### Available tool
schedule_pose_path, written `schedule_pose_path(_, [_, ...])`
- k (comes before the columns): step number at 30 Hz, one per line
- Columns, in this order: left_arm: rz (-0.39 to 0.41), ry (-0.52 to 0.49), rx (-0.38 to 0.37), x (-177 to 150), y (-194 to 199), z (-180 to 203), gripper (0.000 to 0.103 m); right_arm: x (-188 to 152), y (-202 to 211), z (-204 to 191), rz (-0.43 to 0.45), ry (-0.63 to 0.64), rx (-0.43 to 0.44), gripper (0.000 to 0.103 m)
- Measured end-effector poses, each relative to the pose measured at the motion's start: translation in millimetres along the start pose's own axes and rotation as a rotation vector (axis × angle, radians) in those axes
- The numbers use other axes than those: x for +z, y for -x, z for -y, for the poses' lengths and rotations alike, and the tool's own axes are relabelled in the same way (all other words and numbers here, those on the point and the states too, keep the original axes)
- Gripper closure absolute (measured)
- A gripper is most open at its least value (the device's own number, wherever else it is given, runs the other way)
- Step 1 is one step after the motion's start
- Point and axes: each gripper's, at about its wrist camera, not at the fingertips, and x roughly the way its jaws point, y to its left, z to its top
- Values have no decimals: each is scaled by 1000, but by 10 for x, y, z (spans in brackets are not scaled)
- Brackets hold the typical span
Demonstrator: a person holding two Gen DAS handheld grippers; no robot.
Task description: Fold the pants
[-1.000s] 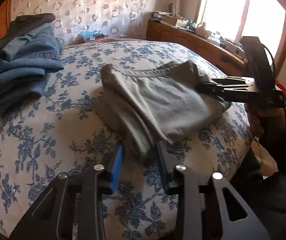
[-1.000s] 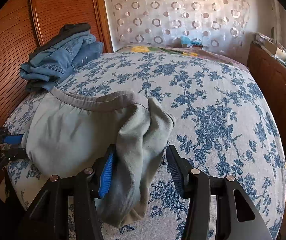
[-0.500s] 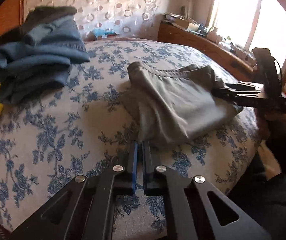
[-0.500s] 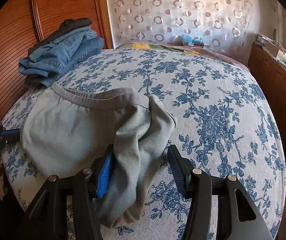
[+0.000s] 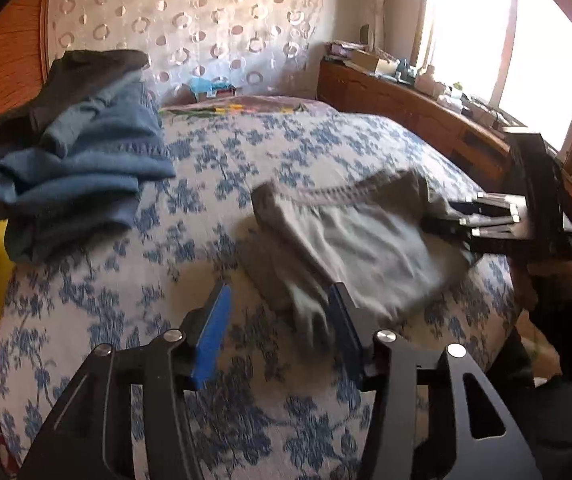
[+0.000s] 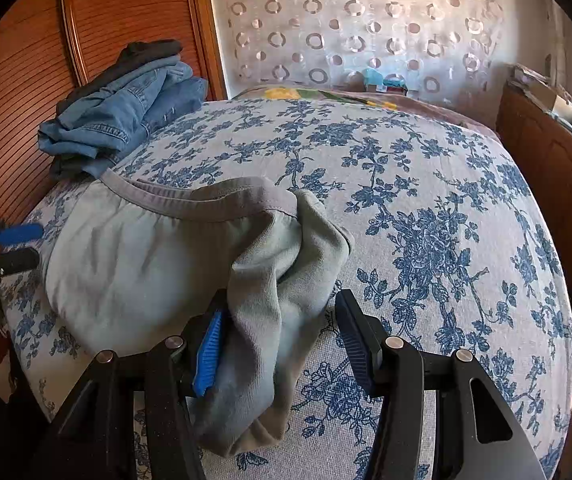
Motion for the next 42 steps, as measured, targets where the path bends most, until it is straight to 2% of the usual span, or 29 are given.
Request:
schedule_pose_path(3, [15, 9, 1, 106, -45, -16, 37, -2, -1, -3, 0, -1, 0, 48])
schedule_pose_path(6, [20, 13, -3, 185, -131, -7, 37, -3, 0, -1, 0, -1, 1, 48])
schedule_pose_path(13, [-55, 23, -13, 312, -573, -40, 37, -6, 1, 3, 1, -2, 2, 48])
schedule_pose_path(19, [-106, -2, -9, 299, -760, 21, 37, -17, 13, -5, 2, -8, -2, 48])
schedule_pose_path(25, [-93, -27, 6, 282, -774, 54, 35, -6, 27, 6, -2, -17, 2, 48])
schedule_pose_path(30, [-109, -68, 4, 286, -803, 113, 26, 68, 47, 66, 6, -25, 8, 46])
schedule_pose_path(38, [-128, -75, -8, 347, -839, 85, 25, 260, -122, 141, -37, -9, 18, 44])
schedule_pose_path(42, [-120, -23, -48, 406, -848, -11, 26, 322, -216, 201, -52, -28, 53, 43])
